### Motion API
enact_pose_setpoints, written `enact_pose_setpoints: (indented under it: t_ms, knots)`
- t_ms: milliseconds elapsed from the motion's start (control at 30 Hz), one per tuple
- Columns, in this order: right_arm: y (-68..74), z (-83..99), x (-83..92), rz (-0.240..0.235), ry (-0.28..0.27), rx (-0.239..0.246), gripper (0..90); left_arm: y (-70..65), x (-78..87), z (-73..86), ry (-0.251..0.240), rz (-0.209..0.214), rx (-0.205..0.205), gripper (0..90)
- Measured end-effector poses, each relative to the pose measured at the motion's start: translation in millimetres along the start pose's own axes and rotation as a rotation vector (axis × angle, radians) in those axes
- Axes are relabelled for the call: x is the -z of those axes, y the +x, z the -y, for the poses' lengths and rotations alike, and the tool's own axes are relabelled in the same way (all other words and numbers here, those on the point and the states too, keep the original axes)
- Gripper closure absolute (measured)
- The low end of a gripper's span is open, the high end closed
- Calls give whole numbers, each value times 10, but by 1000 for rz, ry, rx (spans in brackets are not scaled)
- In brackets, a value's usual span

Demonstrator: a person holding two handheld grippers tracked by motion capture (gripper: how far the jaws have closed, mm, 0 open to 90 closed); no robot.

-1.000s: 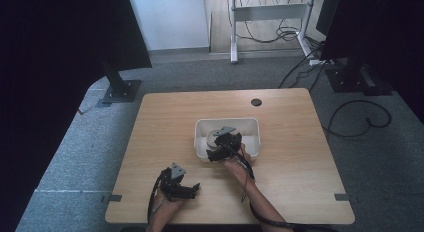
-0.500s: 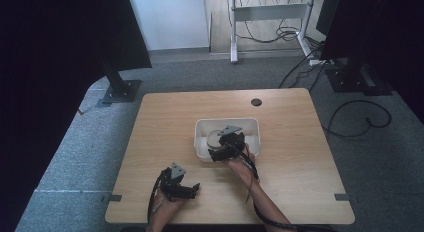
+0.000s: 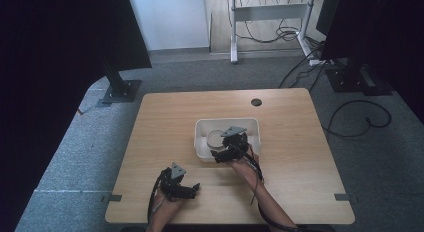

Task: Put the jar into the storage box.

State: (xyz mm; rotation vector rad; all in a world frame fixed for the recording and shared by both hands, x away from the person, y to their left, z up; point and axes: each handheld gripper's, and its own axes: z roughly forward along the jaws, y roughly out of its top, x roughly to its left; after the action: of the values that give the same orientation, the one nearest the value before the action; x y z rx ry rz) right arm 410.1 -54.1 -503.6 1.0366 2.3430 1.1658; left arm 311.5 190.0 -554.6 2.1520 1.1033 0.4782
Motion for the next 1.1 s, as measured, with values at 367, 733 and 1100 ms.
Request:
enact_pose_setpoints:
  t_ms: [367,733,1100]
  knots:
    - [-6,67,98,-4,7,15,33,0,0,0,-1,0,0,2]
    - [-17,139,222,-10,7,28,33,-1,0,0,0,1,1,3]
    - [-30,216,344,-21,12,38,36,0,0,0,-1,1,0,3]
